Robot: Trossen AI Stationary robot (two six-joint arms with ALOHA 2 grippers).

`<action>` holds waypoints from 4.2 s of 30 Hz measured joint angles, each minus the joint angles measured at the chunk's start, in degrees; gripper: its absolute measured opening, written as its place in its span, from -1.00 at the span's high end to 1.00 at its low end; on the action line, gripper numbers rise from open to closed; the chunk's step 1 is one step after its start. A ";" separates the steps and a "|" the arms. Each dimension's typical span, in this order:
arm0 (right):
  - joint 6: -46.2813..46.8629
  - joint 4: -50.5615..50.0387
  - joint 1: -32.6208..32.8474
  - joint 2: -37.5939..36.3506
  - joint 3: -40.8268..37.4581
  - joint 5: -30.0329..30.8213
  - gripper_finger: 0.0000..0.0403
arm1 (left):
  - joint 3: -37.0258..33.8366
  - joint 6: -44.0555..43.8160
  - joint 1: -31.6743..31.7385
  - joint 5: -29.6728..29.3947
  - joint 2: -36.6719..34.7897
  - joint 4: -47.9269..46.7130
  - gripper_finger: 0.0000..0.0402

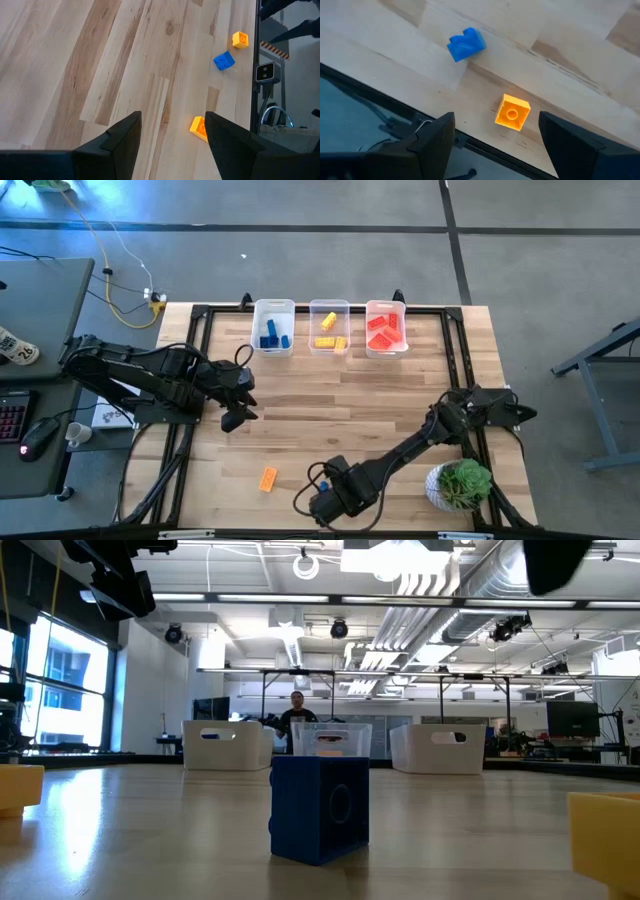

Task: Sort & place blocks by color
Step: Put the yellow game piece into the transparent bin

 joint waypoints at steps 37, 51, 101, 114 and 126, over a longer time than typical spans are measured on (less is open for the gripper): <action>11.58 -0.70 3.32 9.71 0.02 -2.14 -0.31 | 0.00 0.11 0.00 -1.01 0.02 0.00 -0.02; 10.12 0.58 3.17 11.44 0.02 -5.07 0.06 | 0.00 0.13 0.02 -2.34 0.02 -0.04 -0.02; -62.07 -11.84 -26.25 0.57 0.90 17.55 0.45 | -0.02 -26.33 -1.19 -12.56 0.00 -6.99 -0.02; -78.89 -9.75 -38.96 -1.40 0.92 20.90 0.44 | -0.02 -43.84 -11.01 -19.37 0.68 -11.56 -0.02; -90.30 -4.57 -49.53 -1.96 0.92 15.96 0.43 | -0.07 -58.12 -19.99 -20.98 9.40 -11.19 -0.02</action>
